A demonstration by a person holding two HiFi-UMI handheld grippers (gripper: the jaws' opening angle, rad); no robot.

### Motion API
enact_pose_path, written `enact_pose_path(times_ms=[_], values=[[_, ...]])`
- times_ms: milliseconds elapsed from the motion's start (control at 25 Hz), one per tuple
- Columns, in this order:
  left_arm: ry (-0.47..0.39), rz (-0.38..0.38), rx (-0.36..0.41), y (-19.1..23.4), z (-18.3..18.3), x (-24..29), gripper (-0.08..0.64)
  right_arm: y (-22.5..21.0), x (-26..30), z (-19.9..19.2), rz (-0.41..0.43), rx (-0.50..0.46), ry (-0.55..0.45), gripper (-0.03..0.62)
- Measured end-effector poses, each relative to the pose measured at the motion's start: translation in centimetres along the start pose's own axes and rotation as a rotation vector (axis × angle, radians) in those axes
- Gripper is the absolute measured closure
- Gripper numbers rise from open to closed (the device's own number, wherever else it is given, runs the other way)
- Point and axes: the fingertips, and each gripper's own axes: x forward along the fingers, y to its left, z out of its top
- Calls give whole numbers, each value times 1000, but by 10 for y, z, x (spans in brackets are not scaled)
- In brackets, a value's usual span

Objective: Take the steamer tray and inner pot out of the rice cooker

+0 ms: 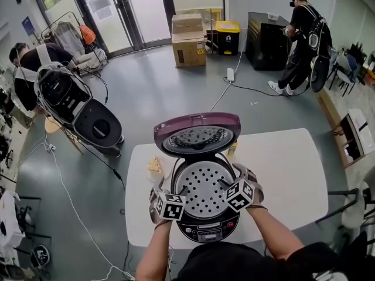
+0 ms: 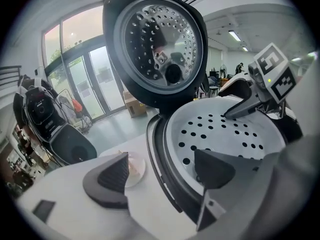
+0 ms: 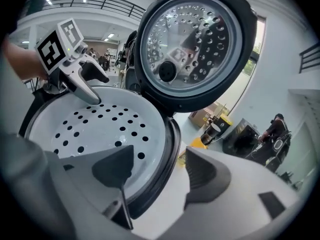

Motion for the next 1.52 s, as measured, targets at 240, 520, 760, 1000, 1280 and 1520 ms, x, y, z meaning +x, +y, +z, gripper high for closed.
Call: enact_pose_path(times_ms=[240,520,760,1000,1280,1520], values=[[-10,4,74,-6,6,-2,265,3,-2,9,-24,-38,-37,441],[-16,42,150,-13,8,-1,384,3,-2,8,-23,-30,-41,491],[-18,64,177,-9,13,-6,421,2,-7,15,-27,-16,-56,495],[-64,73,183,-11,29,-18,472,-6,-17,23,-55,-26,-76,502],[-104,101,193,-4,42,-34,471,-14,-35,44,-107,-41,-140,509],[-146,114,218,-1,61,-63,469,-22,-65,63,-143,-42,-178,511]])
